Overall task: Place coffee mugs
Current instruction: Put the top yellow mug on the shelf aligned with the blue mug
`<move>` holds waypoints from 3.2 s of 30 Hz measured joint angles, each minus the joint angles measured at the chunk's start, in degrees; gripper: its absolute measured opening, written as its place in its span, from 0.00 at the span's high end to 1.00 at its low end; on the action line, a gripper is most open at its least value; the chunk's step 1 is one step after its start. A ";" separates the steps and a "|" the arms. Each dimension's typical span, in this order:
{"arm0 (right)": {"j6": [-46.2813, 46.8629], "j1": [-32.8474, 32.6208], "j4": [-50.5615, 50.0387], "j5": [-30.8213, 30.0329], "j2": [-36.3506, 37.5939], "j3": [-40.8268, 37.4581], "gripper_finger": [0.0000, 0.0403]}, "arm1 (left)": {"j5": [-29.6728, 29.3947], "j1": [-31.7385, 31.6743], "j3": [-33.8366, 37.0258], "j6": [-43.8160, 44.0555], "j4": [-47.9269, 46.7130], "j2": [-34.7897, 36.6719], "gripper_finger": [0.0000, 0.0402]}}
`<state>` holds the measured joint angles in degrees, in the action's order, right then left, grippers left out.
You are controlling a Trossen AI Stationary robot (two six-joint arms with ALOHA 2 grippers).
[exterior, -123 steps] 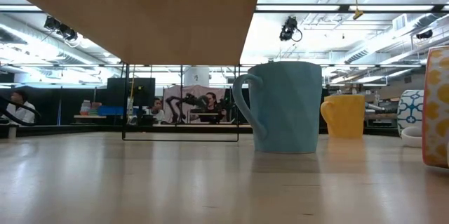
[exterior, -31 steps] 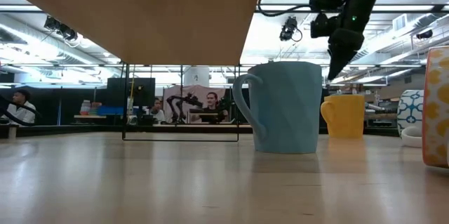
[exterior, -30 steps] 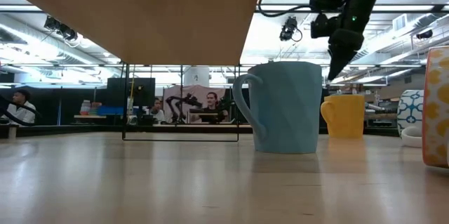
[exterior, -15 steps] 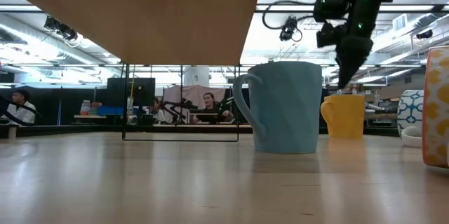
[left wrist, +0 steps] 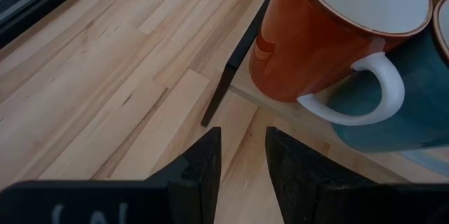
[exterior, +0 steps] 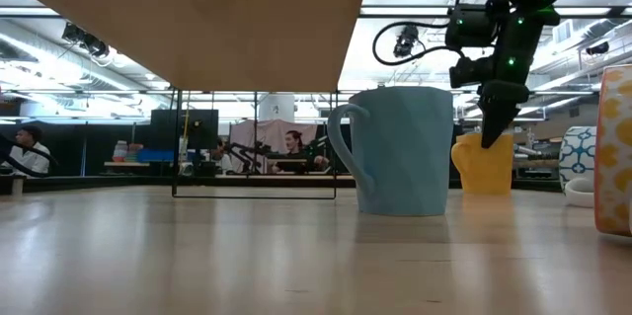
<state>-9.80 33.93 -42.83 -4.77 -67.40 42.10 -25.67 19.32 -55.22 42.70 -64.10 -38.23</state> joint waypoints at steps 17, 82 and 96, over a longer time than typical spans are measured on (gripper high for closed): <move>-0.42 -0.02 -0.09 0.80 0.00 0.01 0.79 | 0.01 0.00 0.00 0.00 0.02 -0.01 0.70; 40.45 -61.29 5.91 -2.20 -6.61 36.55 0.94 | 0.02 -0.01 0.02 0.00 0.00 -0.01 0.70; 32.55 -65.53 1.41 -3.78 -22.31 54.49 0.94 | 0.02 -0.01 0.02 0.15 0.02 0.00 0.70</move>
<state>22.75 -31.59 -41.42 -8.56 -89.71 96.58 -25.65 19.31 -55.20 42.85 -64.07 -38.23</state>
